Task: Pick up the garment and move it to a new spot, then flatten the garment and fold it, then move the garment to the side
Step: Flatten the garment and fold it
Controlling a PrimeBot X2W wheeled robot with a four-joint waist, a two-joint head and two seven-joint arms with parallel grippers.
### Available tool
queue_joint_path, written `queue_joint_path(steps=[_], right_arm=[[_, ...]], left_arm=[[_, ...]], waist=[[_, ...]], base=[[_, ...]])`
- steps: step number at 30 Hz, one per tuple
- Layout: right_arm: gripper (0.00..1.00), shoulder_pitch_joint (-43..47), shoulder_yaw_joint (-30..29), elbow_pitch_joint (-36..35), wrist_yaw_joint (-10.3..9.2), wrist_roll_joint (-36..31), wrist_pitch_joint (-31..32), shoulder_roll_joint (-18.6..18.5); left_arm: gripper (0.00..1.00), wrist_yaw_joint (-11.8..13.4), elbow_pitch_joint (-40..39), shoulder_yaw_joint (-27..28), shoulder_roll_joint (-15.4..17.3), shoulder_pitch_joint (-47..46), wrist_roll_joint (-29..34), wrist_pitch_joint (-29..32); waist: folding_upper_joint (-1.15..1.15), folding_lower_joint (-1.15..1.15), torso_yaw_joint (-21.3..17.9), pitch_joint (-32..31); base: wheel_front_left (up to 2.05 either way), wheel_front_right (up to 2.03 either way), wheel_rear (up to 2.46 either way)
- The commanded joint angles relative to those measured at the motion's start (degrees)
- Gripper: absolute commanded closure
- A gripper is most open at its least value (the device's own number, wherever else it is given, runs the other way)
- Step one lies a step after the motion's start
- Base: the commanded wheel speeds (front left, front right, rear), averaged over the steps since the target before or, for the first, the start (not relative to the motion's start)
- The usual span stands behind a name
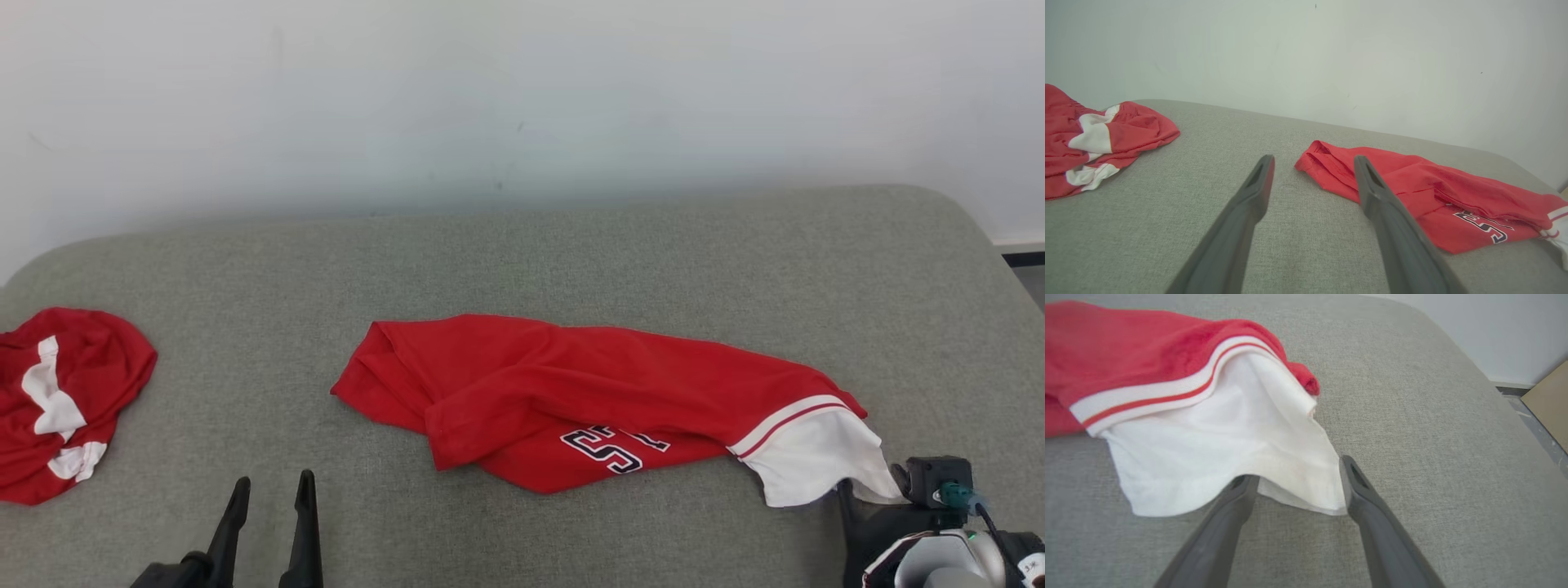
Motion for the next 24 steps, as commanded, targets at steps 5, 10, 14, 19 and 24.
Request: queue_joint_path(steps=[5, 10, 14, 19, 24], right_arm=[[0.0, 5.4, -2.4, -10.9, -0.16, 3.8, -0.7, 2.9], [0.0, 13.5, -2.3, -29.1, -0.16, 7.1, -0.8, 5.7], [0.0, 18.9, -1.7, -41.1, -0.16, 8.7, -0.1, 7.8], [0.0, 22.9, 0.0, -49.6, -0.16, 9.1, 0.4, 9.5], [0.0, 25.2, 1.8, -52.1, -0.16, 7.7, 3.0, 10.3]], left_arm=[[0.0, -0.1, 0.1, 0.2, 0.0, 1.3, 0.1, 0.0], [0.0, -0.1, 0.0, 0.5, 0.0, 2.0, 0.6, 0.0], [0.0, -0.4, -0.1, 0.7, 0.0, 2.5, 1.0, 0.0], [0.0, -0.6, 0.2, 0.6, 0.0, 2.4, 1.5, 0.0], [0.0, -0.9, 0.7, 0.1, 0.0, 1.6, 1.8, 0.0]], waist=[[0.0, 0.0, 0.3, -1.4], [0.0, 0.0, 0.1, -2.4], [0.0, 0.0, -0.1, -2.9], [0.0, 0.0, 0.0, -3.4], [0.0, 0.0, 0.5, -3.7]], base=[[0.0, 0.0, 0.0], [0.0, 0.0, 0.0], [0.0, 0.0, 0.0], [0.0, 0.0, 0.0], [0.0, 0.0, 0.0]])
